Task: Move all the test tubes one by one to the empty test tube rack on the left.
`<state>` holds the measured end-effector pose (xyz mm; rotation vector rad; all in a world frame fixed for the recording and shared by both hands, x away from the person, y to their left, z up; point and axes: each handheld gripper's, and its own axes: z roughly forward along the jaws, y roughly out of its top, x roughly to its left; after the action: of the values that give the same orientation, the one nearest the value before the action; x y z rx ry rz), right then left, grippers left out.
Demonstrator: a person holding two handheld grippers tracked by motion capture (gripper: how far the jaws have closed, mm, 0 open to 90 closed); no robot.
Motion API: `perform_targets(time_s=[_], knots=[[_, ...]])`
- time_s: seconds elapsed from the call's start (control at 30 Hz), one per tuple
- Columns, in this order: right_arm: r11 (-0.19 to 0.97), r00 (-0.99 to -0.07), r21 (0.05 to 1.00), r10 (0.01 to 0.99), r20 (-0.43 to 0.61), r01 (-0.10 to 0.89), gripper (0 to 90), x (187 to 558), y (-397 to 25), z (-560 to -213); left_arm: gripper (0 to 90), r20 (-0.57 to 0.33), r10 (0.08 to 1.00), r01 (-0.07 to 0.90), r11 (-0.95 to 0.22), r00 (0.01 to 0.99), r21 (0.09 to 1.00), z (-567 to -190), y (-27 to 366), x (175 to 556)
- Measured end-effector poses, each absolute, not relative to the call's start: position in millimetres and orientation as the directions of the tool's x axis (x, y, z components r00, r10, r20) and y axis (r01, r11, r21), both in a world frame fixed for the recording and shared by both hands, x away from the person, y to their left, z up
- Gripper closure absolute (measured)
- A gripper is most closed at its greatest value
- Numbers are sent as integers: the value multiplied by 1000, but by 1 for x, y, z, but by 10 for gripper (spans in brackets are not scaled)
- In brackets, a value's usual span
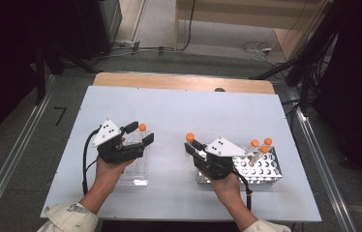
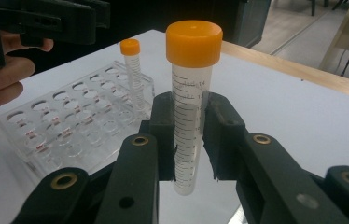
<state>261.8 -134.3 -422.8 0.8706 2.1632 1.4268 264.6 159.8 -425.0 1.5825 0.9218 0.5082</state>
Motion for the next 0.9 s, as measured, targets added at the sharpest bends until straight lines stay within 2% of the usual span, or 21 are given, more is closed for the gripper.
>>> perform_targets(time_s=[0.23,0.37,0.67,0.77,0.9], knots=[[298,-737,914,675,3,277,725,264,-122,-426,279,-160,764,273,-23,626,962,-423,150,261],[306,-746,911,666,3,277,724,265,-116,-427,223,-136,742,261,-54,657,964,-421,139,258],[333,-767,903,641,-5,273,724,265,-102,-432,187,-136,694,259,-75,707,963,-421,117,256],[335,-772,900,636,1,277,724,265,-99,-433,189,-144,692,262,-67,708,963,-421,114,257],[338,-780,900,626,2,274,724,264,-95,-432,270,-142,684,264,-76,716,962,-423,112,258]])
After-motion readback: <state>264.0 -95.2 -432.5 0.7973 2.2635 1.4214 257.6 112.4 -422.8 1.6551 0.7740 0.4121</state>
